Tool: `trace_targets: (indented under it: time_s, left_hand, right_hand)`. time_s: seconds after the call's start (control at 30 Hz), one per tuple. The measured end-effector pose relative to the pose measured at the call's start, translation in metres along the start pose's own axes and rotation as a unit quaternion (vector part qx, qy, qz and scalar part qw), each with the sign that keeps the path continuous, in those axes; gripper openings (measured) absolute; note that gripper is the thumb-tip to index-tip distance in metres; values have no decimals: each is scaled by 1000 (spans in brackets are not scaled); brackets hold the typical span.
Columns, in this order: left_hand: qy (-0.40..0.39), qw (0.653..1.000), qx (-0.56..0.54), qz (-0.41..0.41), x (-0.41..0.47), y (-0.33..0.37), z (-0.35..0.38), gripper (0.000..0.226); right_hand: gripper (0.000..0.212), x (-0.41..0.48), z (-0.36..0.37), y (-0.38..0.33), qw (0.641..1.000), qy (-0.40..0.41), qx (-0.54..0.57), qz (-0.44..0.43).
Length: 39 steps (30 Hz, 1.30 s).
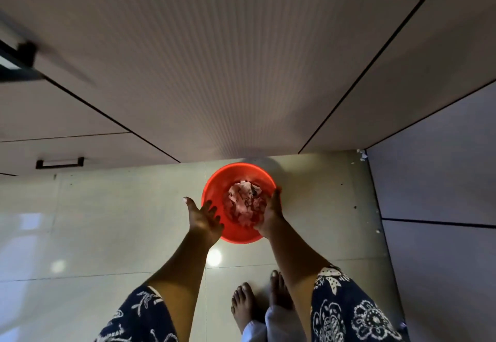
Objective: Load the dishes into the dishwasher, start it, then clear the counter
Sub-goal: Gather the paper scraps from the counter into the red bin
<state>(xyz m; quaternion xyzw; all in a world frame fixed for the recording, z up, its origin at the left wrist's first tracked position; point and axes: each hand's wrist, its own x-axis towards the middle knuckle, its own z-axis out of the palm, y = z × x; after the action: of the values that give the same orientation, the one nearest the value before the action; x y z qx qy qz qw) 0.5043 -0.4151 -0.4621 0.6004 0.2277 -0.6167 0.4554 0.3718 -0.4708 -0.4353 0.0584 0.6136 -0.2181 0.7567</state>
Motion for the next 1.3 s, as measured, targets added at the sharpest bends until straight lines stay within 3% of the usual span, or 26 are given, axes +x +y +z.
trace_targets:
  time_s: [0.4, 0.47, 0.5, 0.53, 0.57, 0.63, 0.67, 0.73, 0.87, 0.97, 1.07, 1.17, 1.23, 1.3]
  left_hand:
    - [-77, 996, -16, 51, -104, 6, 32, 84]
    - [-52, 996, 15, 75, -94, 2, 23, 77]
    - [-24, 993, 54, 100, -87, -2, 19, 68]
    - [12, 986, 106, 132, -77, -7, 13, 56]
    - [46, 971, 163, 168, -63, -12, 9, 45]
    - [89, 930, 274, 229, -37, -13, 3, 42]
    - [101, 915, 302, 250, -15, -16, -2, 46]
    - [108, 905, 313, 268, 25, -15, -7, 52]
    - [118, 918, 243, 292, 76, -27, -28, 43]
    - [122, 917, 217, 311, 74, -34, -54, 37]
    - [145, 909, 213, 326, 66, -31, -85, 33]
    - [169, 889, 241, 350, 63, -14, -110, 32]
    - [172, 873, 275, 364, 63, 0, -120, 32]
    - [157, 854, 319, 381, 64, 12, -124, 33]
  right_hand:
    - [79, -76, -7, -9, 998, -33, -25, -47]
    - [70, -69, -12, -4, 995, -10, -55, -79]
    - [55, -63, -15, -3, 988, 29, -102, -114]
    - [40, -55, -19, -2, 966, 81, -185, -160]
    - [32, -40, -25, -3, 920, 134, -302, -209]
    - [42, -12, -34, -14, 808, 177, -482, -289]
    - [53, 12, -40, -18, 776, 178, -524, -302]
    - [63, 52, -44, -25, 770, 160, -546, -289]
    - [56, 95, -56, -5, 794, 122, -525, -279]
    - [46, 87, -64, 19, 808, 105, -517, -264]
    - [40, 75, -65, 37, 798, 52, -556, -225]
    - [48, 81, -55, 38, 791, 17, -571, -222]
    - [52, 102, -50, 28, 774, 41, -581, -248]
    - [34, 138, -46, 15, 702, 72, -642, -298]
